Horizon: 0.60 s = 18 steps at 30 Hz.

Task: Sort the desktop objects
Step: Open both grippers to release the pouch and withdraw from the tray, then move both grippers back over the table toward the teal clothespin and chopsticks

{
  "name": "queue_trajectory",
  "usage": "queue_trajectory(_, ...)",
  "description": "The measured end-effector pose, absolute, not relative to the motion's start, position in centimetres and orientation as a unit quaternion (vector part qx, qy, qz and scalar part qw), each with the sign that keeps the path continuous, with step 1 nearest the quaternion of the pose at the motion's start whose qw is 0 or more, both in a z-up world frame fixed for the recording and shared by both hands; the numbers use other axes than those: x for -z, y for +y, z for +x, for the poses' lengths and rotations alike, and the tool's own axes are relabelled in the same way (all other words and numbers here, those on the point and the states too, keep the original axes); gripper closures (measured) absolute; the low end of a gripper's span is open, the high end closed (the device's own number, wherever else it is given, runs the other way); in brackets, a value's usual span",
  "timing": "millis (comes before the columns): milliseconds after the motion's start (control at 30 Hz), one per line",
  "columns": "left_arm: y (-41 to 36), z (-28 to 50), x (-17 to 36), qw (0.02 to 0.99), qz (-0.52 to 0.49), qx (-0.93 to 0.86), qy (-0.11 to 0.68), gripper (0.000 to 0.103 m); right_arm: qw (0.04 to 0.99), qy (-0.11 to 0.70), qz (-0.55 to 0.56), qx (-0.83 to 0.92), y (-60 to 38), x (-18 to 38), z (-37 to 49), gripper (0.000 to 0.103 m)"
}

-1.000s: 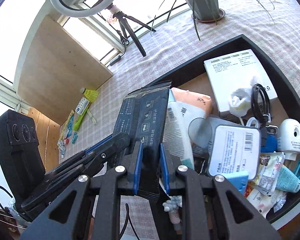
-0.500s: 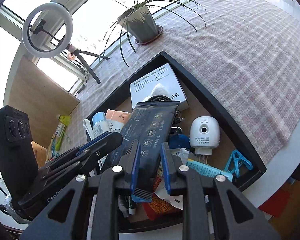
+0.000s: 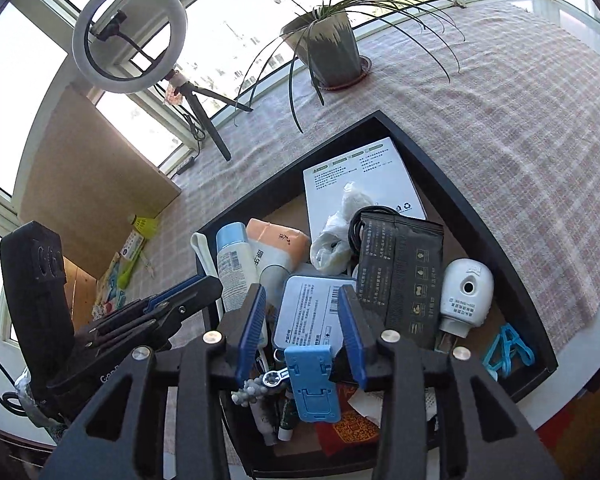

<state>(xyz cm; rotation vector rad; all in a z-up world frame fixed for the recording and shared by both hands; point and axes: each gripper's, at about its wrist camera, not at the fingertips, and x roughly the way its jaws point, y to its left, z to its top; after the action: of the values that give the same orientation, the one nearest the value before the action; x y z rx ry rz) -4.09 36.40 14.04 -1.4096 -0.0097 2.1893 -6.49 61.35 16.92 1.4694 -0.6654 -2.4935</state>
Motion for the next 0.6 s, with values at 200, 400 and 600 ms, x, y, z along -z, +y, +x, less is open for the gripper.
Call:
queue_trajectory(200, 29.4, -6.3, -13.6, 0.194, -0.530, -0.825, -0.019, 0.084, 0.140, -0.167, 0.499, 0.838, 55.5, -17.5, -9.7, 0.062)
queue_trajectory(400, 21.2, -8.9, -13.3, 0.128, -0.537, -0.833, -0.026, 0.073, 0.183, -0.094, 0.500, 0.841, 48.2, -18.8, -12.6, 0.061)
queue_trajectory(600, 13.0, -11.2, -13.0, 0.091, -0.538, -0.838, 0.004, 0.061, 0.217, -0.030, 0.488, 0.845, 41.0, -20.0, -14.3, 0.061)
